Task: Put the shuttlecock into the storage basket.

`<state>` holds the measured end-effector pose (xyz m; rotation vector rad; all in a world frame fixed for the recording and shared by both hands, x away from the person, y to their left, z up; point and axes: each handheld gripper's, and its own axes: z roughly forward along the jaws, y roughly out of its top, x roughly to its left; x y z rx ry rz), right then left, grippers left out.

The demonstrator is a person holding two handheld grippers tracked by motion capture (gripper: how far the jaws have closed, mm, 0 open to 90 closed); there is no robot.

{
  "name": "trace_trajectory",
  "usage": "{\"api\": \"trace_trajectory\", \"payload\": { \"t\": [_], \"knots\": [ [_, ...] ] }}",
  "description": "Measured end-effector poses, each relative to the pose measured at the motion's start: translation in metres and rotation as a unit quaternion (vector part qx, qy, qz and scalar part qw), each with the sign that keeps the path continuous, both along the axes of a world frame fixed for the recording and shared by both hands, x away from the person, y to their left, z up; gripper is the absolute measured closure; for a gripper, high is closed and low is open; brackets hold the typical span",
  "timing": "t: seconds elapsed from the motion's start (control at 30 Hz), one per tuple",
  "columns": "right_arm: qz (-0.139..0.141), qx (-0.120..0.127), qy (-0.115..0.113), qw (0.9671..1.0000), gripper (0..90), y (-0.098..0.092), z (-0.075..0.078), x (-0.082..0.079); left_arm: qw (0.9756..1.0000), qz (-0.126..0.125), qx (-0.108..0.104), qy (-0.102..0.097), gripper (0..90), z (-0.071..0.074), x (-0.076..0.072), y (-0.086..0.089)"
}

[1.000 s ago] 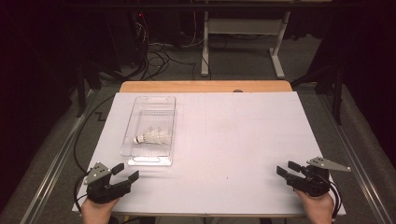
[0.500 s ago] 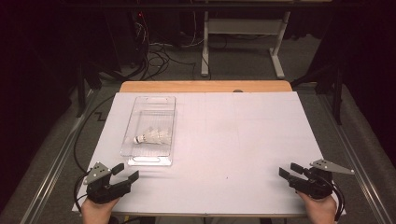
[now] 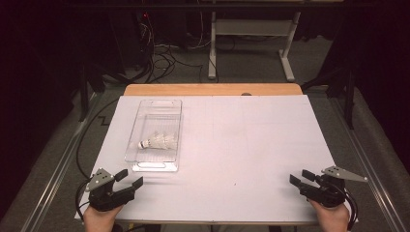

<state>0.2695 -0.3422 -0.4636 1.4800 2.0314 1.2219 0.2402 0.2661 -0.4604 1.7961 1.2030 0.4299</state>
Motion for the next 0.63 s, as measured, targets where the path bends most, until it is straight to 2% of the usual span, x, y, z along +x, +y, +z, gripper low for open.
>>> {"api": "trace_trajectory", "payload": {
  "t": [0.63],
  "knots": [
    [-0.001, 0.001, -0.002, 1.0000, 39.1, 0.0004, 0.0002, -0.0009, 1.0000, -0.002, -0.003, 0.001, 32.0, 0.0007, 0.0000, 0.0011]
  ]
}}
